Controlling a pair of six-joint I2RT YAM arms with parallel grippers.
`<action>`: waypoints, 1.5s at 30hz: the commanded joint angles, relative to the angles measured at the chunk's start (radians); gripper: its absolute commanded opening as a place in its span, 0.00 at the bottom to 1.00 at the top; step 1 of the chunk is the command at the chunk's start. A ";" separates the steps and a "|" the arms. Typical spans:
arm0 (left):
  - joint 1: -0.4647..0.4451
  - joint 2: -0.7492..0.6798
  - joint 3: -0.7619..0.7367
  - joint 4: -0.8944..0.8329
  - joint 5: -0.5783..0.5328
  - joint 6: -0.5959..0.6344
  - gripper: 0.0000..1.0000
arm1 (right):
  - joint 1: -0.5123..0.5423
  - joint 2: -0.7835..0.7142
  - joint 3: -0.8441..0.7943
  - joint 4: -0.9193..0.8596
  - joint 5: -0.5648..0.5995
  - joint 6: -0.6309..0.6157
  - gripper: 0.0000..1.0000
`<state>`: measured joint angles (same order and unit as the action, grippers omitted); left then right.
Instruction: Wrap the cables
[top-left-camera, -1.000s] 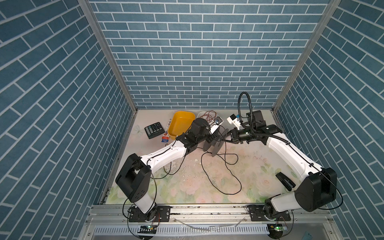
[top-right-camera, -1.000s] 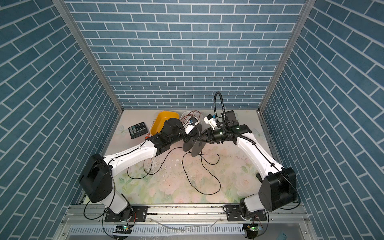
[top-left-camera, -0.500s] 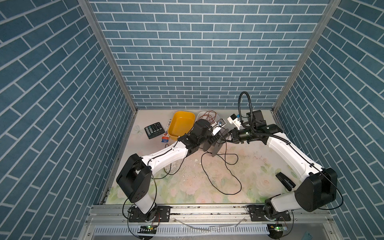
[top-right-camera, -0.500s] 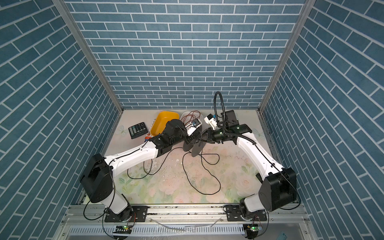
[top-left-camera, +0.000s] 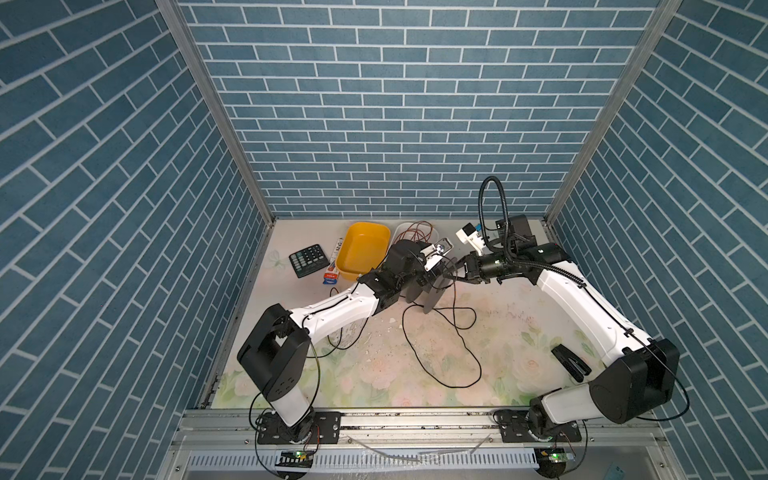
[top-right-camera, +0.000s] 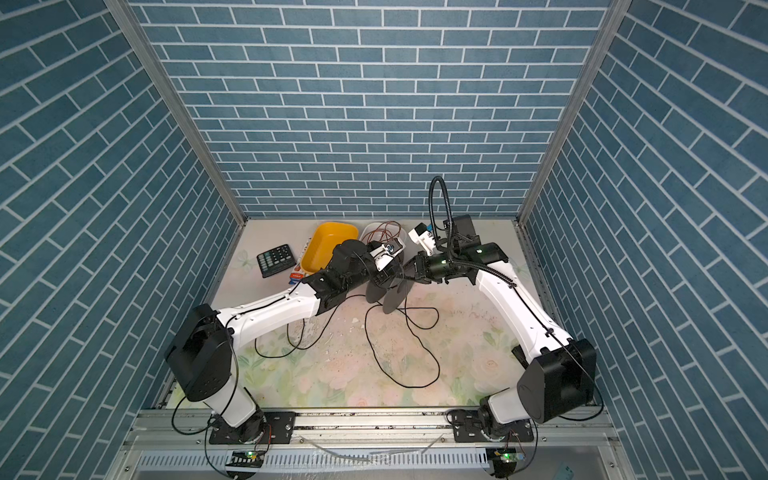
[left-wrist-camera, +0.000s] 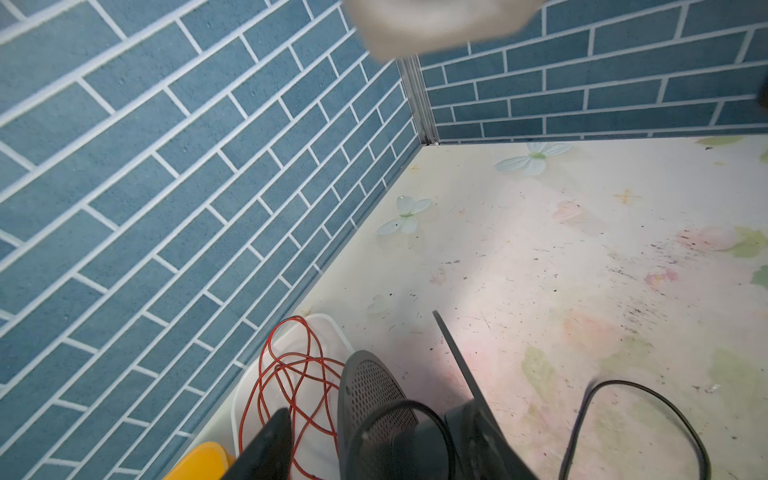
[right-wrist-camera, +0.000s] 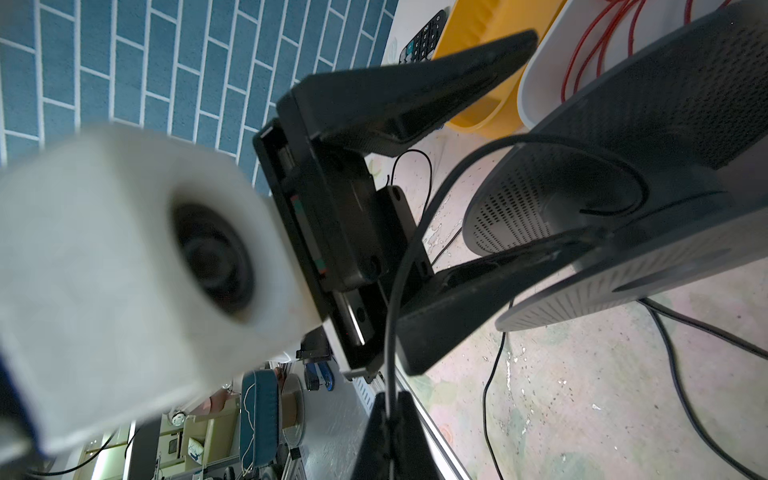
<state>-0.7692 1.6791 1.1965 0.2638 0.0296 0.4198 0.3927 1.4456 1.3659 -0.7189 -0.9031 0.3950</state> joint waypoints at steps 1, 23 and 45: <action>0.001 0.024 0.021 0.112 0.000 0.017 0.62 | -0.009 -0.022 0.056 -0.042 -0.011 -0.049 0.00; -0.030 -0.028 0.097 -0.099 -0.068 -0.029 0.00 | -0.026 -0.092 0.016 0.005 0.242 -0.060 0.39; -0.058 -0.013 0.256 -0.486 -0.243 -0.207 0.15 | 0.081 -0.277 -0.280 0.236 0.715 -0.041 0.62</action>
<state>-0.8288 1.6810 1.4582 -0.1761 -0.1978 0.2504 0.4706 1.1782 1.1076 -0.4934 -0.2554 0.3599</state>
